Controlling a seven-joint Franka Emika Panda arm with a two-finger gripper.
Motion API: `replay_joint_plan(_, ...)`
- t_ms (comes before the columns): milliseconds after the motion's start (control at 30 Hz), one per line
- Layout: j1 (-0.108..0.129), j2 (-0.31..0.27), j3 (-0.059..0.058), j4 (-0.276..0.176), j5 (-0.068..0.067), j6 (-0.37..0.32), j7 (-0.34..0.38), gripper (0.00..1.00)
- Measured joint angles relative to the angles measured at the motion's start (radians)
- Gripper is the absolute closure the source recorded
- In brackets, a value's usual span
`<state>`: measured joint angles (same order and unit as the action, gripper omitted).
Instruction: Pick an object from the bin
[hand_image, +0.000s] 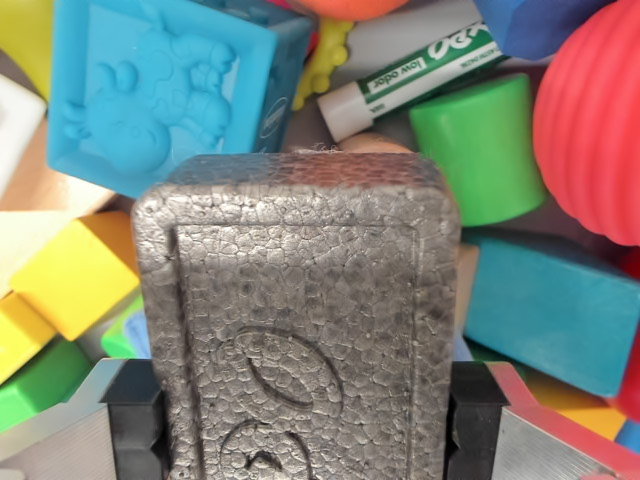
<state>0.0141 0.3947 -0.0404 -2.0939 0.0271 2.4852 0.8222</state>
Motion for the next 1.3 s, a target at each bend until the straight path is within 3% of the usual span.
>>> replay_joint_plan(667, 0.0, -0.132, -0.002, 0.019, -0.007, -0.149, 0.004, 1.0)
replay_joint_plan(1300, 0.0, -0.241, -0.002, 0.095, -0.014, -0.333, 0.008, 1.0)
